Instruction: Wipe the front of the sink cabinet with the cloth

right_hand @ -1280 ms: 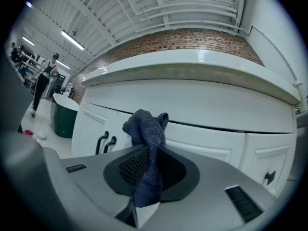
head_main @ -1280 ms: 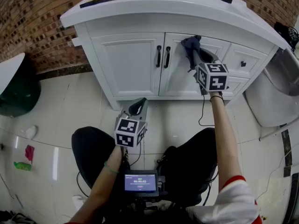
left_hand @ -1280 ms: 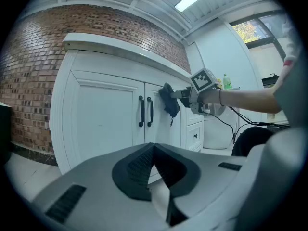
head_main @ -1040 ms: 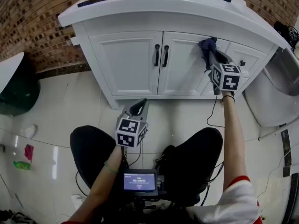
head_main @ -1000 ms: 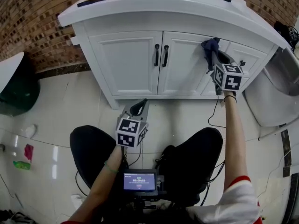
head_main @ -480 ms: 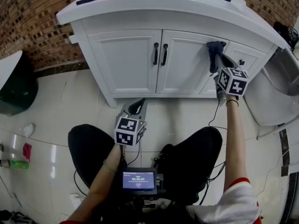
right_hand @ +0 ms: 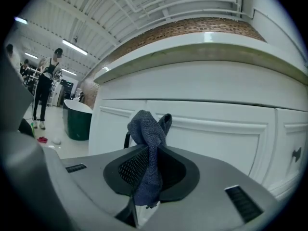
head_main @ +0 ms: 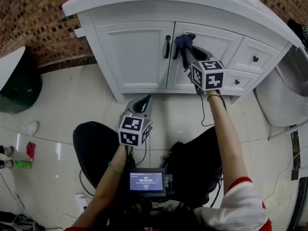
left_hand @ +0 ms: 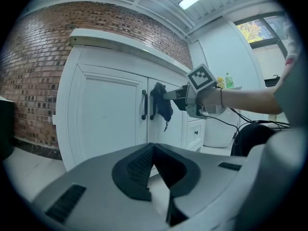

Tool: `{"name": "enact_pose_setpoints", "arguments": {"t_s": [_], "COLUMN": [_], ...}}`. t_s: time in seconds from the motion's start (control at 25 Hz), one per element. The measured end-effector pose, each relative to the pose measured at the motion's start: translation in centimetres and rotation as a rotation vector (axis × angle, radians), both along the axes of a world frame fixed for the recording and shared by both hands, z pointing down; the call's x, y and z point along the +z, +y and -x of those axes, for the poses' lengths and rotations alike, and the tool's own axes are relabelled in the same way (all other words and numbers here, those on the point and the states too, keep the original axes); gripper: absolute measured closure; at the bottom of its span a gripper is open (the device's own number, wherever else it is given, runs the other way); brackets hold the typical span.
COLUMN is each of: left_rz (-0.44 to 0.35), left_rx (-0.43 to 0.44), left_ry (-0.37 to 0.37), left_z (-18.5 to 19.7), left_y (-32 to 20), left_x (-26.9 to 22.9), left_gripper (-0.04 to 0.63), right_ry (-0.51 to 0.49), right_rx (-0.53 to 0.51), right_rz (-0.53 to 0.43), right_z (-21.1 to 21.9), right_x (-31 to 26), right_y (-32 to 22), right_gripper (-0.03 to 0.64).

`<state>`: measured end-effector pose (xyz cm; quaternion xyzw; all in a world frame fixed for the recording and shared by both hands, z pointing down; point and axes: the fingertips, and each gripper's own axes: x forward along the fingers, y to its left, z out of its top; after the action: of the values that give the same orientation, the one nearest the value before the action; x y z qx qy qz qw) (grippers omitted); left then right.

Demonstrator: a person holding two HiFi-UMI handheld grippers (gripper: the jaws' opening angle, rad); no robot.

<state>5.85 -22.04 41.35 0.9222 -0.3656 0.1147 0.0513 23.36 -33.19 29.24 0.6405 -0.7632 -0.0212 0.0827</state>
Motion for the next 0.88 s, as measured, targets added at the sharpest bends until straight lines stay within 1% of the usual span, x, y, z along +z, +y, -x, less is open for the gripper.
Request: {"name": "enact_pose_setpoints", "arguments": {"t_s": [0.12,0.28,0.44,0.72,0.88], "left_rz": [0.003,0.006,0.018,0.022,0.027], "left_rx": [-0.012,-0.024,-0.018,0.013,0.023], "left_ry": [-0.002,0.0,0.012,-0.014,-0.021], "left_z": [0.7,1.4,1.0,-0.8,-1.6], "left_y": [-0.2,-0.5,-0.4,0.4,0.7], "left_x": [0.1,0.2,0.4,1.0,1.3], "left_gripper": [0.575,0.575,0.575,0.575,0.575], "right_ry": [0.005,0.009,0.036,0.032,0.041], "right_rx": [0.01,0.047,0.133,0.312,0.395], "right_rz": [0.007,0.014,0.02,0.063,0.094], "right_z": [0.2,-2.5,-7.4,-17.6,-22.0], "right_x": [0.4,0.4,0.4,1.6,2.3], "right_y": [-0.5,-0.1,1.1,4.6,6.4], "right_gripper": [0.557,0.557,0.557,0.557,0.557]}}
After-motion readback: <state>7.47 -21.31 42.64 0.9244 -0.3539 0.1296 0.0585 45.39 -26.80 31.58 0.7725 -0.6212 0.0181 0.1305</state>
